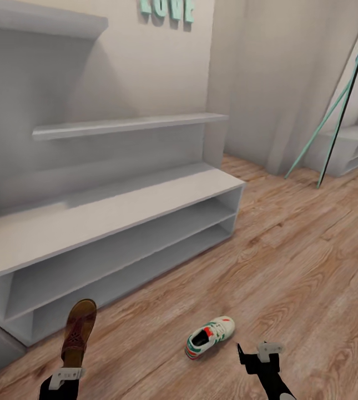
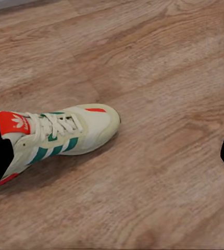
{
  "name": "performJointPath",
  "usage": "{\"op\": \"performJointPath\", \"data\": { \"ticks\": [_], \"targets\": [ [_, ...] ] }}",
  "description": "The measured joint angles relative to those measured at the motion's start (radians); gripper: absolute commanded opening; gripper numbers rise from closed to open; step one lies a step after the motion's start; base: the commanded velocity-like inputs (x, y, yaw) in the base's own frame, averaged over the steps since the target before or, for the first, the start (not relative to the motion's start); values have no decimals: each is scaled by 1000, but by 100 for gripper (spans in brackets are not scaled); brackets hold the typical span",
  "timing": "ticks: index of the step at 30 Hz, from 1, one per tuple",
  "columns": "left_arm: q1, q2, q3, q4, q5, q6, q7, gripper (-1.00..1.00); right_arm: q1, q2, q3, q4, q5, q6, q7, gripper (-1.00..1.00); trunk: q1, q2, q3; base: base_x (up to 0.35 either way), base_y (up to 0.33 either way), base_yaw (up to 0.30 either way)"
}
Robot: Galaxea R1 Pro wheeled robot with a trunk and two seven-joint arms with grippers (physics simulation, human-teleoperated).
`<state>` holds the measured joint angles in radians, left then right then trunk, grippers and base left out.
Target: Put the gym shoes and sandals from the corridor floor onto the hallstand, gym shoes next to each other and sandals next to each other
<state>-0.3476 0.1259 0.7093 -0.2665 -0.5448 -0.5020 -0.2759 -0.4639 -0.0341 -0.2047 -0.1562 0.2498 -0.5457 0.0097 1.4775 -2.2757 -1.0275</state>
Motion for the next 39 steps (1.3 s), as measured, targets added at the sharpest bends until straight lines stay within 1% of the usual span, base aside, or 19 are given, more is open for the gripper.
{"op": "performJointPath", "data": {
  "ticks": [13, 19, 25, 30, 39],
  "targets": [
    [0, 0, -2, 1, -2, -1, 0, -100, 0, 0, 0, 0, 0, 0, 0, 100, 0, 0, 0, 0, 2, -261],
    [0, 0, -2, 1, -1, 0, 0, -100, 0, 0, 0, 0, 0, 0, 0, 100, 0, 0, 0, 0, 133, -253],
    [0, 0, -1, 1, -2, 0, 0, -100, 0, 1, 0, 0, -1, 0, -1, 100, 0, 0, 0, 73, 194, -55],
    [0, -1, -1, 1, -3, 0, 0, -100, 0, 2, 0, 0, -2, 0, -1, 100, 0, 0, 0, 31, 40, -18],
    [0, -1, -1, 1, -4, 0, 0, -100, 0, 0, -1, 0, -2, 1, 0, 100, 0, 0, 0, 1, 1, -215]
  ]
}}
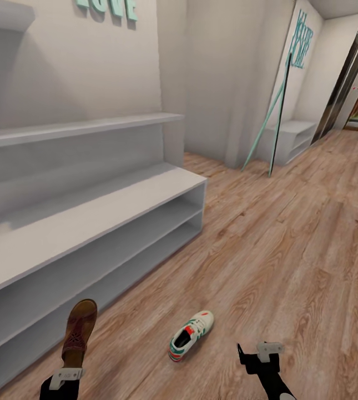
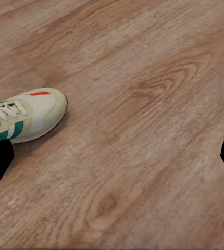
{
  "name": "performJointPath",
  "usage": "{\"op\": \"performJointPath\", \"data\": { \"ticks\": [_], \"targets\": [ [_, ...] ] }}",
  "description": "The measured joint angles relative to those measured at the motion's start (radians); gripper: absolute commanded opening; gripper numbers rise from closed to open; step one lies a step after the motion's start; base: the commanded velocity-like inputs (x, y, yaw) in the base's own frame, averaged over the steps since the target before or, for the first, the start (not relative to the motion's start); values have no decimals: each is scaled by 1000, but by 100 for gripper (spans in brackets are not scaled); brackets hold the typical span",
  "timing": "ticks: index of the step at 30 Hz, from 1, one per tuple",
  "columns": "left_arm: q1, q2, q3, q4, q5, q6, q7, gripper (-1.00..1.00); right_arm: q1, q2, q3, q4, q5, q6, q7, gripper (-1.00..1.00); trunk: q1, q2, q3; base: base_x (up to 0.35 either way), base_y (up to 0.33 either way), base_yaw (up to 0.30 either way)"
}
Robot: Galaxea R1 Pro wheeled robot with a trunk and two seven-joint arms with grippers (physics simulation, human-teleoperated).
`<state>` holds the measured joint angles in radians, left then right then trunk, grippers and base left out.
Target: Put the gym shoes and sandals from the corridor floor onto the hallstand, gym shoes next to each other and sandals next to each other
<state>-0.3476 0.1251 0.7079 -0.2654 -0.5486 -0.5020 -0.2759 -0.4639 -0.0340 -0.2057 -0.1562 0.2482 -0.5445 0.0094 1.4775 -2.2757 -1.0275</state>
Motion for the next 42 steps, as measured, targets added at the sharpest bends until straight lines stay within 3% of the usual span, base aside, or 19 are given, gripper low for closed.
{"op": "performJointPath", "data": {
  "ticks": [21, 42],
  "targets": [
    [0, 0, 0, 0, 1, 0, 0, -100, 0, 0, 1, 0, 0, 0, 0, 100, 0, 0, 0, 0, 8, -259],
    [0, 0, 0, -1, 1, -1, 0, -100, 0, 0, 1, 0, 0, 1, 0, 100, 0, 0, 0, 128, 283, -261]
  ]
}}
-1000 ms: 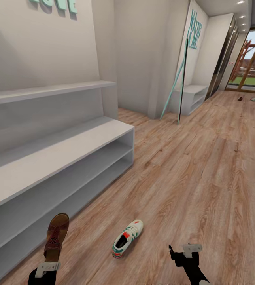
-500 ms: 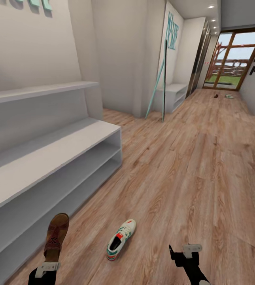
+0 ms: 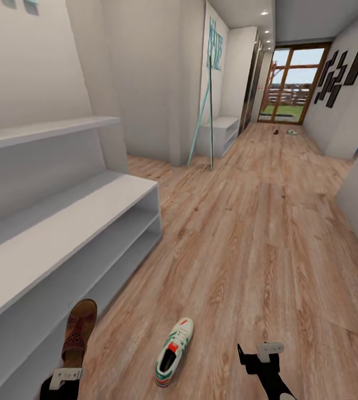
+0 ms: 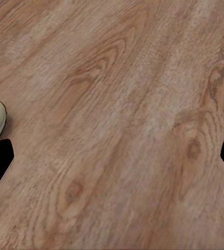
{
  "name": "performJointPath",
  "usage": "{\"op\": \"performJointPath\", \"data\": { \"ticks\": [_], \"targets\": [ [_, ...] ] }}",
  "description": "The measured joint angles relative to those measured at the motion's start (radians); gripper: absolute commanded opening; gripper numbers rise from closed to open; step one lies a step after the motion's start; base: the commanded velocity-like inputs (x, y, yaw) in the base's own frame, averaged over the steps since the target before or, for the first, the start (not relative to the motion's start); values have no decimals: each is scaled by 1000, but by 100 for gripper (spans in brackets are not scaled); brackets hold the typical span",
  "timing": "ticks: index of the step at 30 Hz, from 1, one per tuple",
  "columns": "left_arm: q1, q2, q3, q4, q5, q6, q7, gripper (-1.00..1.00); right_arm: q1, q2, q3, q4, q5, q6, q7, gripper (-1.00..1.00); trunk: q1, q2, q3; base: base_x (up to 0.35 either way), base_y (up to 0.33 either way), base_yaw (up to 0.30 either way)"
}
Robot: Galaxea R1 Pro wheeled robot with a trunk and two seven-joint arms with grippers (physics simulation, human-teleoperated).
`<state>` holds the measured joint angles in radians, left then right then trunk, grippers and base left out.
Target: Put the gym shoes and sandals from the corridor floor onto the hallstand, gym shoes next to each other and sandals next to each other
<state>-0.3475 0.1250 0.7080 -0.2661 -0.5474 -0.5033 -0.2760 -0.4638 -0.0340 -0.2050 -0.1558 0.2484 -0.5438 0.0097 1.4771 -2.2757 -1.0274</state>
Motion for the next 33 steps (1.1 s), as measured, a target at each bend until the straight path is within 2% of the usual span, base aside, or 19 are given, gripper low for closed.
{"op": "performJointPath", "data": {
  "ticks": [18, 33],
  "targets": [
    [0, 0, 0, 0, 1, 0, 0, -100, 0, 0, 0, 0, 0, 0, 0, 100, 0, 0, 0, 152, 278, -261],
    [0, 0, 0, 0, 1, 0, 0, -100, 0, 0, 0, 0, 0, -1, 0, 100, 0, 0, 0, 7, 31, -261]
  ]
}}
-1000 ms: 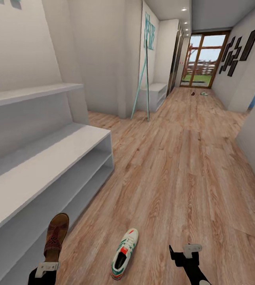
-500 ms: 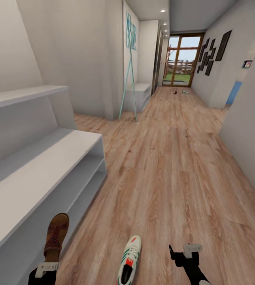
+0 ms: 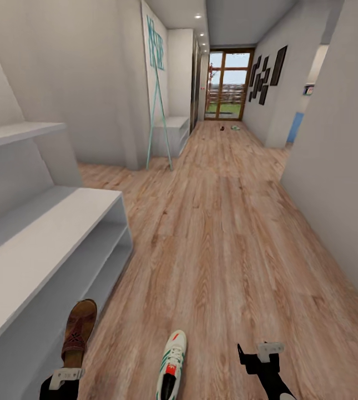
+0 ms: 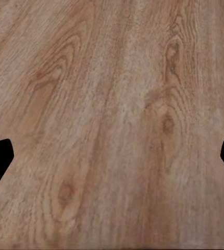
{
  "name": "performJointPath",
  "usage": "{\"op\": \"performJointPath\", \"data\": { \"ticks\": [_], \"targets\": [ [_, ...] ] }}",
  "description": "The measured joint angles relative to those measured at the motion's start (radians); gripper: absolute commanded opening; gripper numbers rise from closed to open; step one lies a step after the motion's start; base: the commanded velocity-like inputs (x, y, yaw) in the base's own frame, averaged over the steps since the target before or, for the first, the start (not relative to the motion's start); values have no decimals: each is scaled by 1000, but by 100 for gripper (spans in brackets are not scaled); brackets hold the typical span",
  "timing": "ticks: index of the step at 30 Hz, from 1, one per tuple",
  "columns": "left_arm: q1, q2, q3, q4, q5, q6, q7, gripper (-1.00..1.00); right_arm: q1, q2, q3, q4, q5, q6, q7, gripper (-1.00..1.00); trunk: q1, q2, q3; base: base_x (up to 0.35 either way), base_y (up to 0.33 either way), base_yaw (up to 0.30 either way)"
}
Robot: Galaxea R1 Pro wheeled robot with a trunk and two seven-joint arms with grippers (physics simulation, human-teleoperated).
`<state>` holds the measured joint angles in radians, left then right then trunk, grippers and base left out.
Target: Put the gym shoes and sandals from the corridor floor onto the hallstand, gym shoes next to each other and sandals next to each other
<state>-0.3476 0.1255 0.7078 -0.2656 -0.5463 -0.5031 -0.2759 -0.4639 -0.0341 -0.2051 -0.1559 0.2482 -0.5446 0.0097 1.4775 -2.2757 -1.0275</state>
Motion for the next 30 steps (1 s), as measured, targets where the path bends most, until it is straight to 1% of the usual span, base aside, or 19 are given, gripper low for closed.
{"op": "performJointPath", "data": {
  "ticks": [20, 24, 30],
  "targets": [
    [0, 0, 0, 0, 2, 0, 0, -100, 0, 0, 0, 0, 0, 0, 0, 100, 0, 0, 0, 0, 12, -253],
    [0, 0, 0, -1, 2, 0, 0, -100, 0, 1, 0, 0, 0, 0, -1, 100, 0, 0, 0, 0, 168, -137],
    [0, 0, 0, 0, 3, 0, 0, -100, 0, 1, 0, 0, 0, 0, -1, 100, 0, 0, 0, 0, 192, -20]
  ]
}}
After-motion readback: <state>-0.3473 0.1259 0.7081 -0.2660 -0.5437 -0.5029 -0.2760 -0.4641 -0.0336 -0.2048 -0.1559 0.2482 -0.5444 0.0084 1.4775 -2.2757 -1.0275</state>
